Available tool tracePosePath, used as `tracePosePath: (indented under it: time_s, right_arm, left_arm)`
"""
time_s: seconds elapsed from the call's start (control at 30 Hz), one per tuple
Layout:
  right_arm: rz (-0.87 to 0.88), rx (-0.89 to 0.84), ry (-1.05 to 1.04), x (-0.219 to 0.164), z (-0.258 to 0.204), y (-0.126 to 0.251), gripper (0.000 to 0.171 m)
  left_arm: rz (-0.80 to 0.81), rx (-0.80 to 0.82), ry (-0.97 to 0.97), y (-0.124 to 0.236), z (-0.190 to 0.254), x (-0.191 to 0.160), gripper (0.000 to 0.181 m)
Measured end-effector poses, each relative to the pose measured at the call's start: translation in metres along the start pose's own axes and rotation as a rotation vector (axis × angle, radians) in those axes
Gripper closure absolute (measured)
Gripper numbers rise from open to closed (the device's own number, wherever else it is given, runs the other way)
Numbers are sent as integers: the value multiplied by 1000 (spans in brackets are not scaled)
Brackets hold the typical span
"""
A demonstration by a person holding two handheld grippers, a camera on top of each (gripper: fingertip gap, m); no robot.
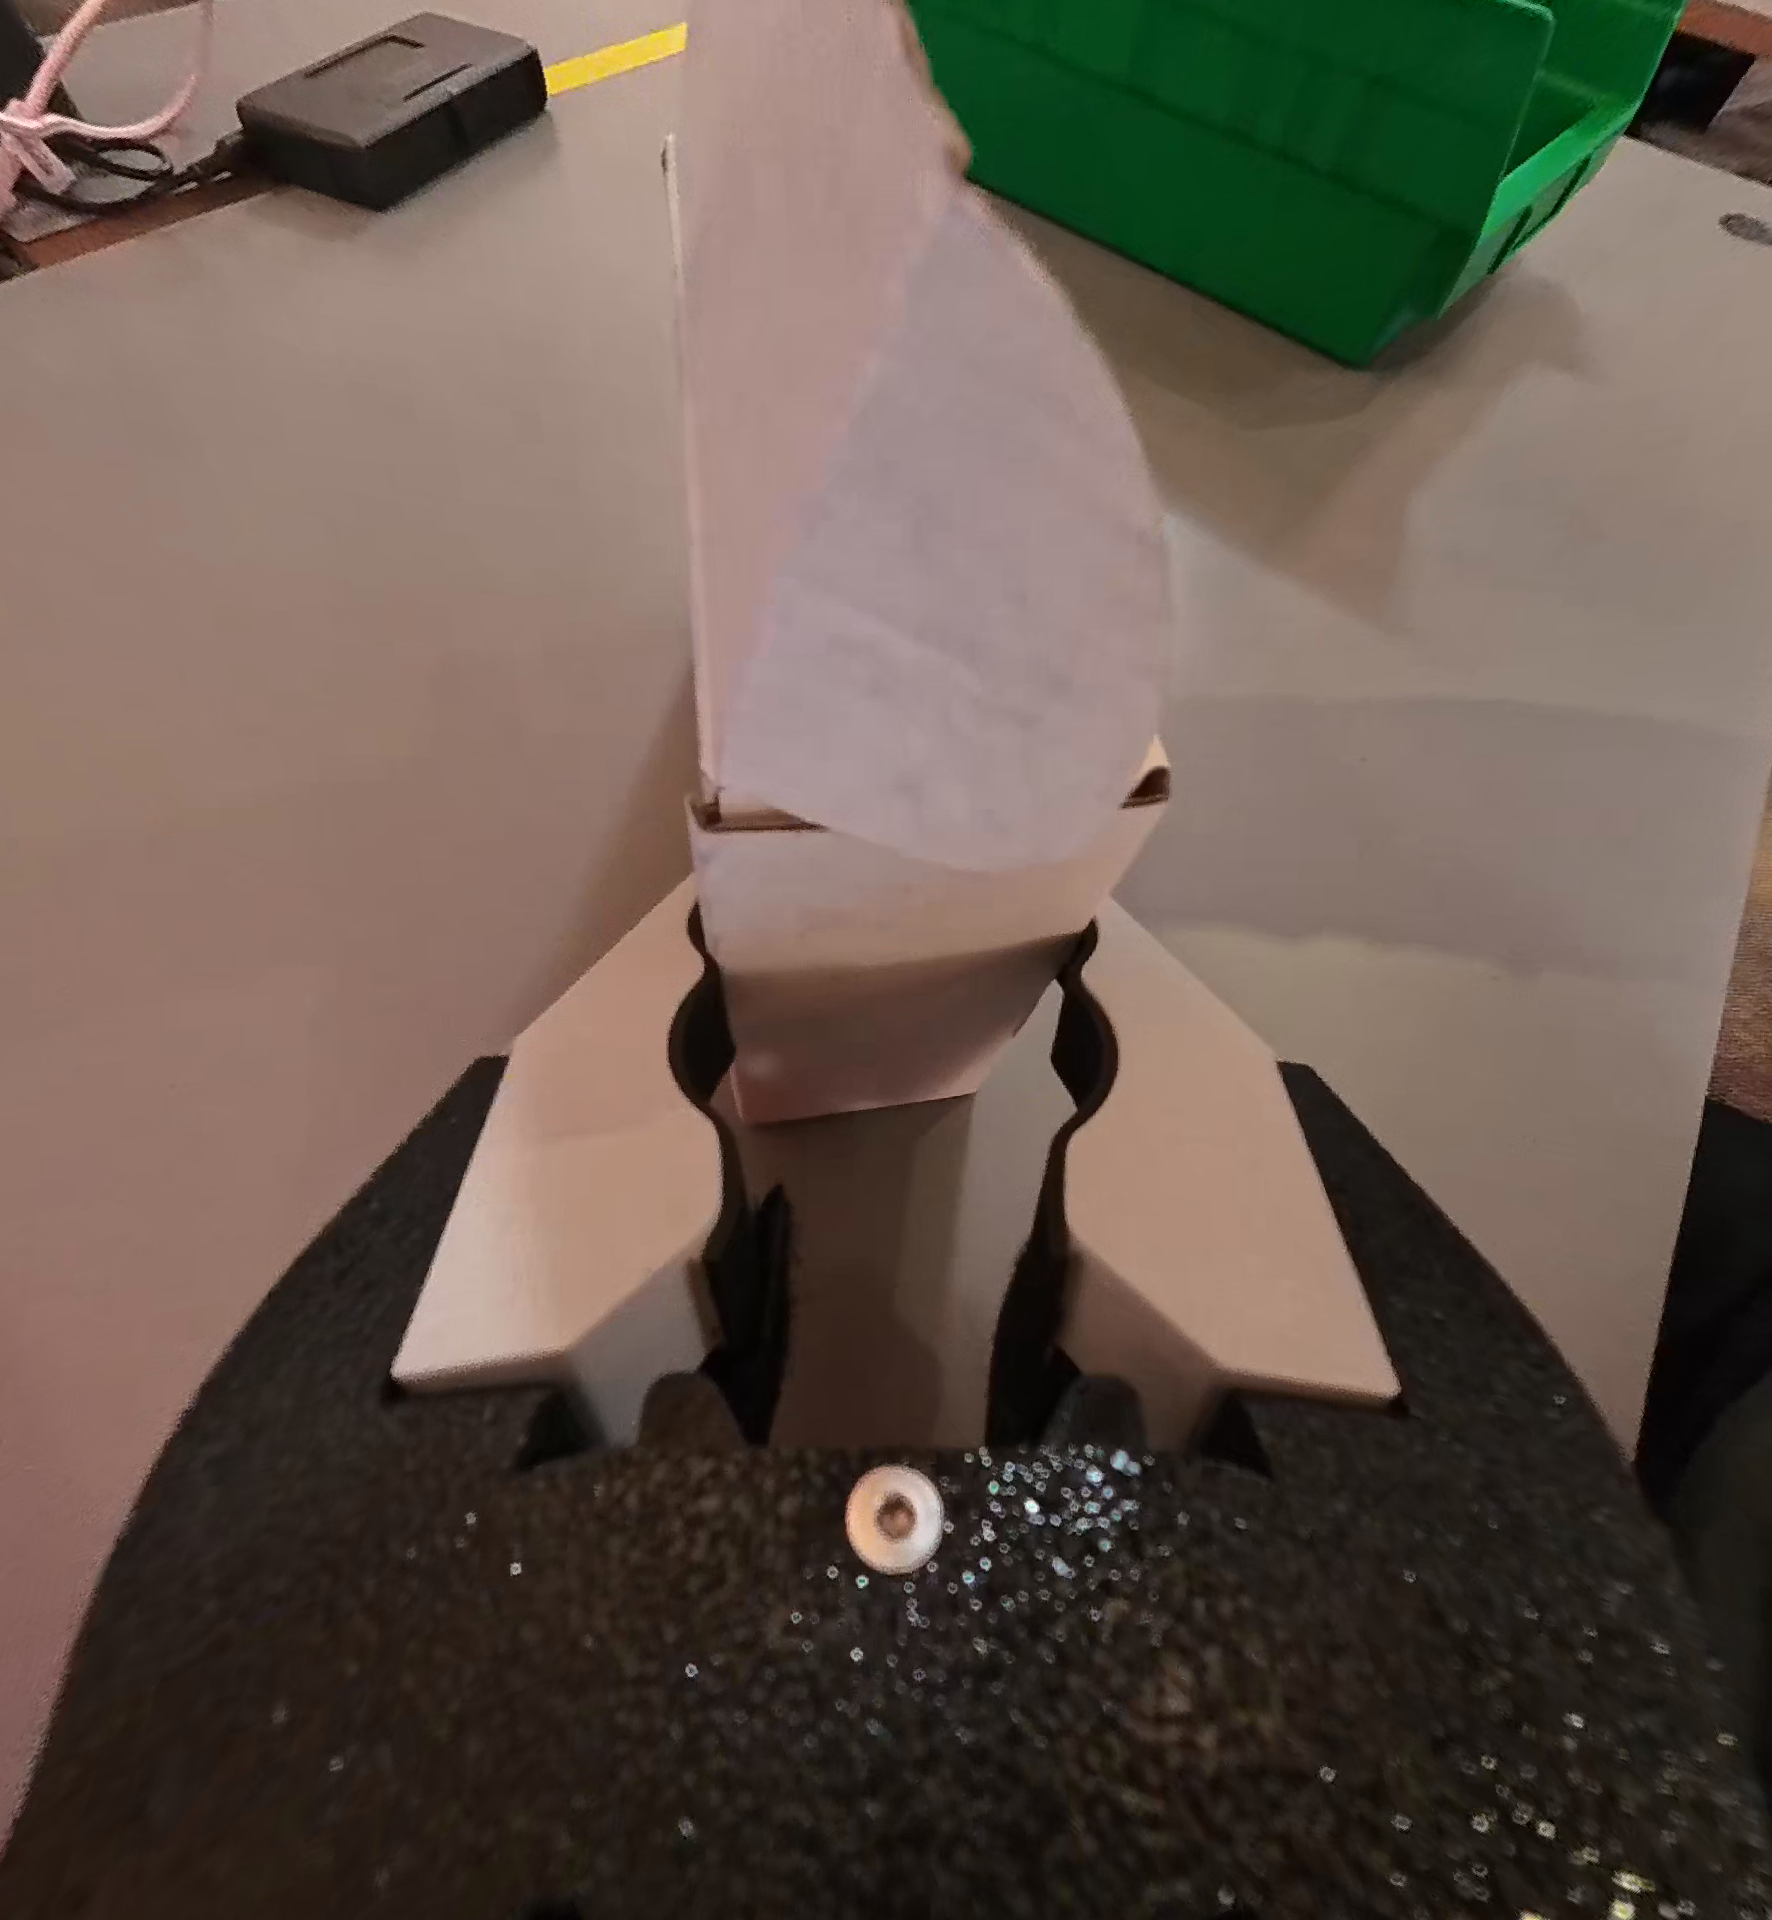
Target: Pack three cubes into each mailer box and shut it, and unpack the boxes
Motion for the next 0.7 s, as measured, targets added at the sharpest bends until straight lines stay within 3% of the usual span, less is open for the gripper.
tracePosePath:
  time_s: [0.03,0.37,0.47,0.53,0.63,0.7]
  right_arm:
    - [15,5,-11,0,1,0,171]
    - [56,4,-69,-12,1,-4,171]
    - [121,-130,-27,-7,-2,6,159]
    - [218,-188,94,-1,-30,15,153]
    - [307,29,217,-7,-104,-3,153]
    - [286,69,264,-15,-132,-28,149]
  left_arm:
    - [0,-3,5,0,0,0,120]
    - [-7,-11,28,-1,-2,0,120]
    - [-12,-1,37,-3,-2,1,120]
    - [-13,6,45,-4,-2,1,120]
    - [-9,19,55,-5,-1,1,120]
    - [-8,26,58,-5,-1,2,120]
Point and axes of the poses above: each gripper's, where its closed fingertips meet, y back along the fingers, x out of its top, z = x × y across the jaws, the point moved 7 cm from there along y, back along the fingers, and after that the axes turned 14 degrees about x, right-handed, at the moved point
